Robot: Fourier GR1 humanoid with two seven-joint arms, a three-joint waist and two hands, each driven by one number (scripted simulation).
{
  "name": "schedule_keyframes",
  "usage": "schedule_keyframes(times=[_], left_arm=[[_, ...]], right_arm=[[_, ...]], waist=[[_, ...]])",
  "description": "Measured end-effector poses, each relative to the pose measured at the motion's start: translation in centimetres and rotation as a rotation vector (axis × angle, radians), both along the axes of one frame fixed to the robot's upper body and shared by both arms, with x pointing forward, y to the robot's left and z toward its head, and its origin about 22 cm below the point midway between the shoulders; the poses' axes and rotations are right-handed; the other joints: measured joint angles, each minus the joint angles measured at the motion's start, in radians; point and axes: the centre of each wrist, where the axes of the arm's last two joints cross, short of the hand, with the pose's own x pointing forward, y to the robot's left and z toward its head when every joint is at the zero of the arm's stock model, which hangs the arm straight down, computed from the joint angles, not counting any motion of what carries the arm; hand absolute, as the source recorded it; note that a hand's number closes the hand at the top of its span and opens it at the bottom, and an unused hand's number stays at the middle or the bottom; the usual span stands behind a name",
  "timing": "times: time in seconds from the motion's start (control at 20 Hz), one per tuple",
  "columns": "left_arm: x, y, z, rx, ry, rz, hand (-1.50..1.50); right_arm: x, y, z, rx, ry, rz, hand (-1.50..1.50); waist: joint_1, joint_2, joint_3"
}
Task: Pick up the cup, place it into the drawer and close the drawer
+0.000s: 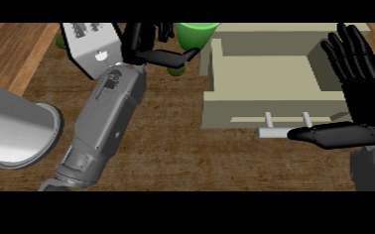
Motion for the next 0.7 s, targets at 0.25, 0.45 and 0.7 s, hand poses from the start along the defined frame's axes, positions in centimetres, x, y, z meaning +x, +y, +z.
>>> schedule_keyframes(times=[0.25,0.45,0.7], left_arm=[[0.6,-4.1,5.2,0.047,0.024,0.015,1.5],[1.1,-7.0,7.5,0.098,0.101,0.042,1.5],[1.7,-8.8,7.6,0.179,0.189,0.089,1.5]], right_arm=[[0.2,0.2,0.1,-0.002,-0.009,0.004,-1.5],[0.8,-0.3,0.4,0.001,-0.017,0.016,-1.5],[1.2,0.4,0.9,0.008,-0.026,0.043,-1.5]], waist=[[-0.015,0.005,0.0],[-0.035,0.011,0.0],[-0.064,0.021,0.001]])
